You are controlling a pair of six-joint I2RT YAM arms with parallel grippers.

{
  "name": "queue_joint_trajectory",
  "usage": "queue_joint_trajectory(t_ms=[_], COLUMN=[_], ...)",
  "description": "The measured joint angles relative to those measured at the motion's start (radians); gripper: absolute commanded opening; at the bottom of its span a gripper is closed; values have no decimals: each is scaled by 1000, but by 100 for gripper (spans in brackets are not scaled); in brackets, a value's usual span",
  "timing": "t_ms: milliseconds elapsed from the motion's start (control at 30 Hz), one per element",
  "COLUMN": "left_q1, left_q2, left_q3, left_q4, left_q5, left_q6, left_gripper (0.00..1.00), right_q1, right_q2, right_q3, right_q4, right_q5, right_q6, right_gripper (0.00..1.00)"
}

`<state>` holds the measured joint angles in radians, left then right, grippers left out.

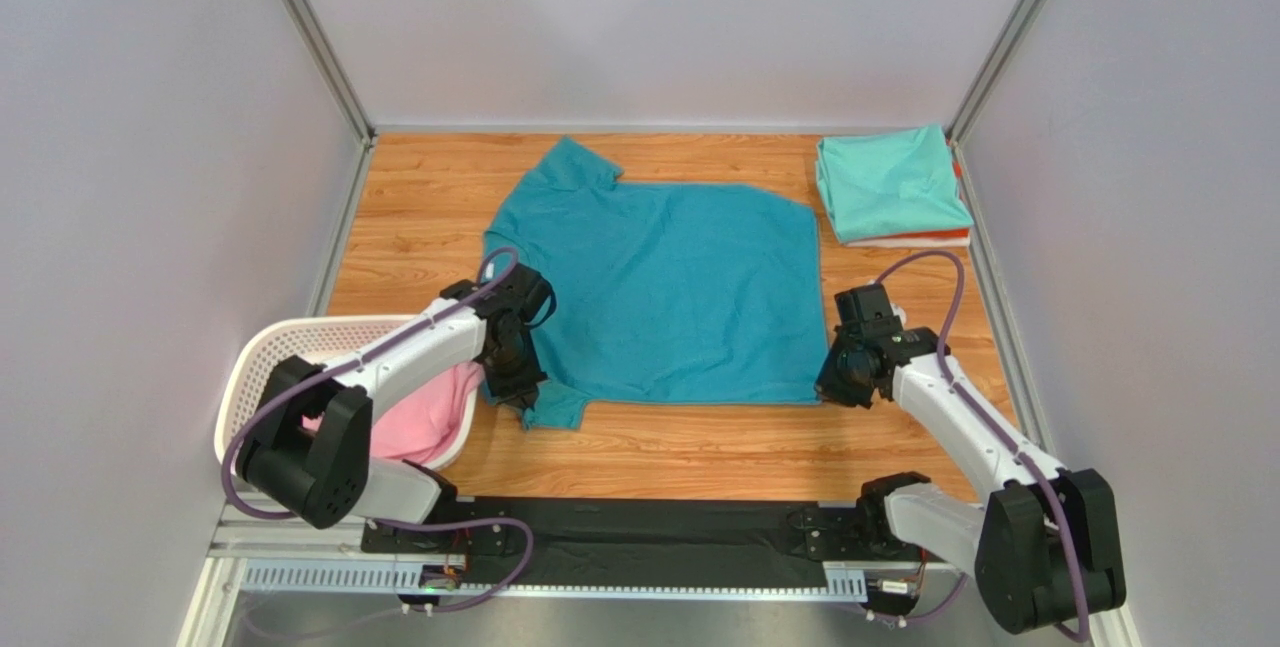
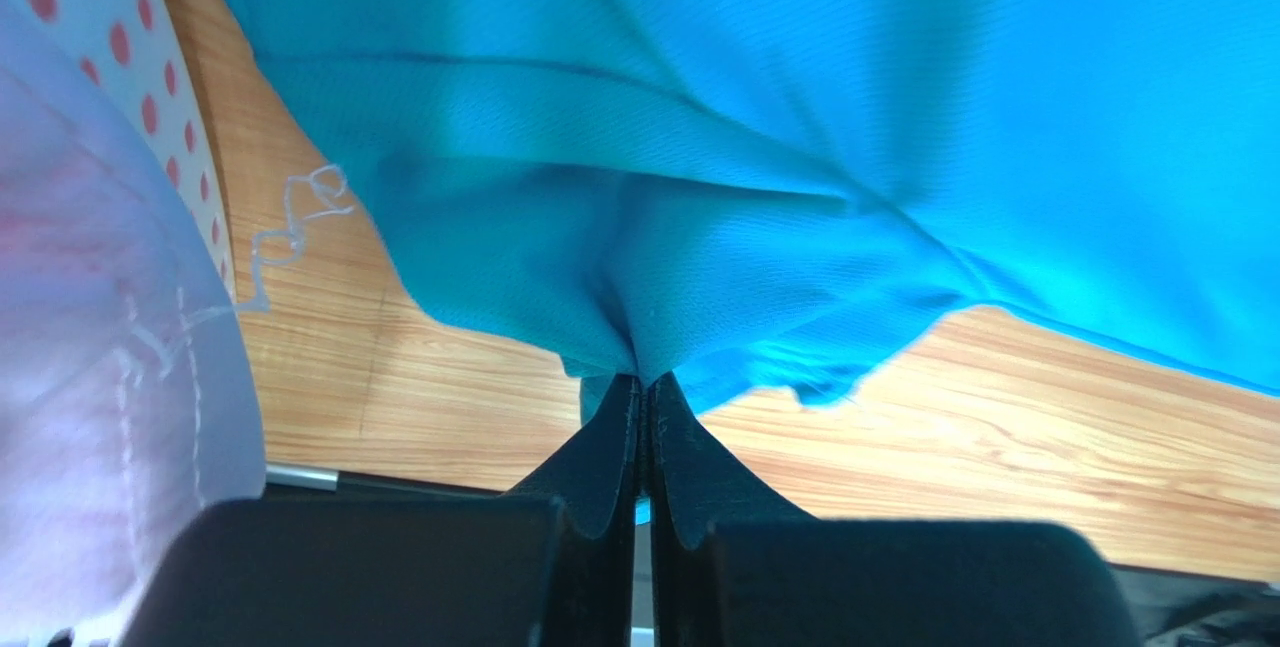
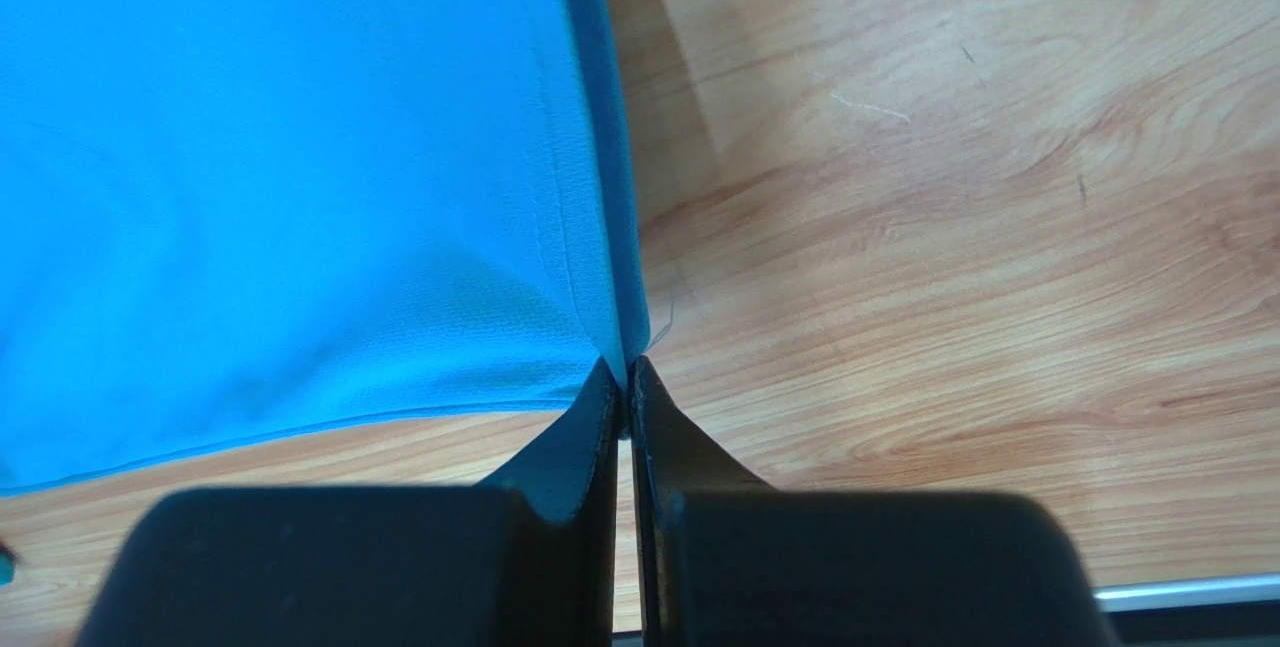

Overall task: Fold and stack the t-shirts
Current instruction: Fold the tshirt

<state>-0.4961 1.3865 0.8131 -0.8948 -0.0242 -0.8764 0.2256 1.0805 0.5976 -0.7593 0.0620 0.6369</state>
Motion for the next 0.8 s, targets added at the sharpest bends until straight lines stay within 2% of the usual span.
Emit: queue_joint_trajectory(t_ms=[800], left_q1=[30], left_q2=[227], left_q3=[488], left_q4=[-131], left_q5=[-129], left_q6=[76], left_gripper=[0], right_q1=[0], right_q2=[212], right_q3=[337], right_q4=[-24], right_q5=[37], right_q6=[-86], right_gripper=[0])
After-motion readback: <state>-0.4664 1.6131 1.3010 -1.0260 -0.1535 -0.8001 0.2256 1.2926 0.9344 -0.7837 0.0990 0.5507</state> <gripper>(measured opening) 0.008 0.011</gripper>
